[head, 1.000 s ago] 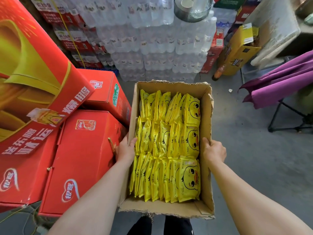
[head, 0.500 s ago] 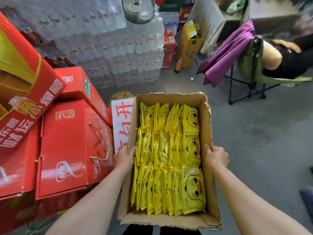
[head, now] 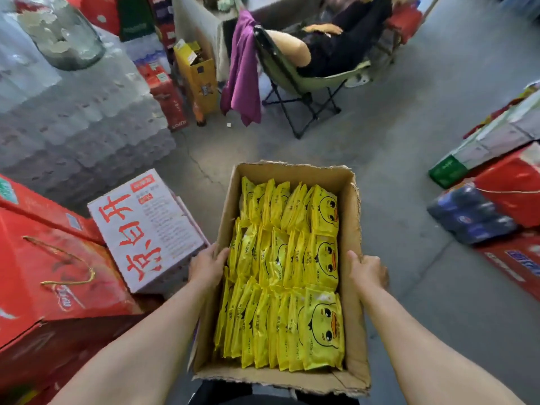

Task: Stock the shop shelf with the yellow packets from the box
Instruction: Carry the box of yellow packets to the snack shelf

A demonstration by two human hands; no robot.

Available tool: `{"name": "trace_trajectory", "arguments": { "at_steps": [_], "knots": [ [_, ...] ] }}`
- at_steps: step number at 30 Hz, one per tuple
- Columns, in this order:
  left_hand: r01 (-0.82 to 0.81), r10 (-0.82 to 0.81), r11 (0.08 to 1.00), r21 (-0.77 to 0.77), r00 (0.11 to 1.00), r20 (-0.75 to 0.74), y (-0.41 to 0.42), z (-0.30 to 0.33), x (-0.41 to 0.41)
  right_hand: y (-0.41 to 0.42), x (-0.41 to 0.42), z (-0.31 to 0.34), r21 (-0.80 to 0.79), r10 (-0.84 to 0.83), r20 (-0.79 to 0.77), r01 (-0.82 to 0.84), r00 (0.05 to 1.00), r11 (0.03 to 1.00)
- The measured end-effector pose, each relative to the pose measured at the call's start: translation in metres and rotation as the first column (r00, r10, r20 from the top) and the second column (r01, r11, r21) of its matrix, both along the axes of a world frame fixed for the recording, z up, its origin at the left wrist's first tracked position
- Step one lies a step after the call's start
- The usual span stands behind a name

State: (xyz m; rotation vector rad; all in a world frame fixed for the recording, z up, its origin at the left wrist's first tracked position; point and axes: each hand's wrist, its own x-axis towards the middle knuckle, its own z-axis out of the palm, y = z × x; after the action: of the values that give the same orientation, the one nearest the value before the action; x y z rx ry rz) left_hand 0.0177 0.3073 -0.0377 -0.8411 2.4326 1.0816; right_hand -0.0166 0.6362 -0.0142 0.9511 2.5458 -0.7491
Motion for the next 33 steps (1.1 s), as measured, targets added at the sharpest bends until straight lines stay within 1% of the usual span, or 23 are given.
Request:
{"name": "trace_trajectory", "arguments": {
  "at_steps": [3,7,10,14,18,21,25,28,30,31,33],
  "knots": [
    [0.129,-0.130,0.991,-0.038,0.991,-0.016,0.068,0.004,-0.003,0.070,0.029,0.004,-0.003,-0.090,0.016,0.090,0.996,0.996],
    [0.278,-0.278,0.958,-0.070,0.960,0.009,0.165,0.005,-0.006,0.171,0.067,0.003,-0.004,-0.203,0.023,0.203,0.979,0.979],
    [0.361,-0.361,0.932,-0.042,0.933,0.010,0.255,0.017,-0.007,0.253,0.096,0.003,-0.007,-0.305,0.023,0.305,0.952,0.952],
    [0.446,-0.447,0.894,0.031,0.895,0.009,0.369,0.016,-0.008,0.355,0.138,0.007,-0.001,-0.453,-0.009,0.453,0.891,0.891],
    [0.582,-0.582,0.811,0.068,0.813,-0.023,0.484,0.023,-0.009,0.448,0.188,0.015,-0.013,-0.611,-0.043,0.611,0.791,0.792],
    [0.683,-0.684,0.726,0.082,0.729,-0.024,0.575,0.030,-0.015,0.512,0.223,0.021,-0.047,-0.723,-0.071,0.721,0.688,0.691],
    [0.832,-0.833,0.550,0.073,0.553,-0.028,0.700,0.032,-0.025,0.594,0.269,0.029,-0.068,-0.847,-0.078,0.845,0.526,0.531],
    [0.912,-0.911,0.404,0.072,0.409,-0.059,0.803,0.032,-0.032,0.655,0.297,0.037,-0.039,-0.897,-0.082,0.898,0.433,0.437],
    [0.948,-0.948,0.310,0.076,0.314,-0.057,0.872,0.030,-0.035,0.695,0.314,0.041,-0.016,-0.931,-0.089,0.934,0.354,0.357],
    [0.960,-0.961,0.268,0.077,0.272,-0.053,0.907,0.031,-0.036,0.716,0.321,0.044,0.003,-0.945,-0.082,0.948,0.318,0.319],
    [0.976,-0.977,0.201,0.081,0.205,-0.053,0.960,0.037,-0.032,0.749,0.333,0.051,0.029,-0.959,-0.075,0.962,0.273,0.271]
  ]
}}
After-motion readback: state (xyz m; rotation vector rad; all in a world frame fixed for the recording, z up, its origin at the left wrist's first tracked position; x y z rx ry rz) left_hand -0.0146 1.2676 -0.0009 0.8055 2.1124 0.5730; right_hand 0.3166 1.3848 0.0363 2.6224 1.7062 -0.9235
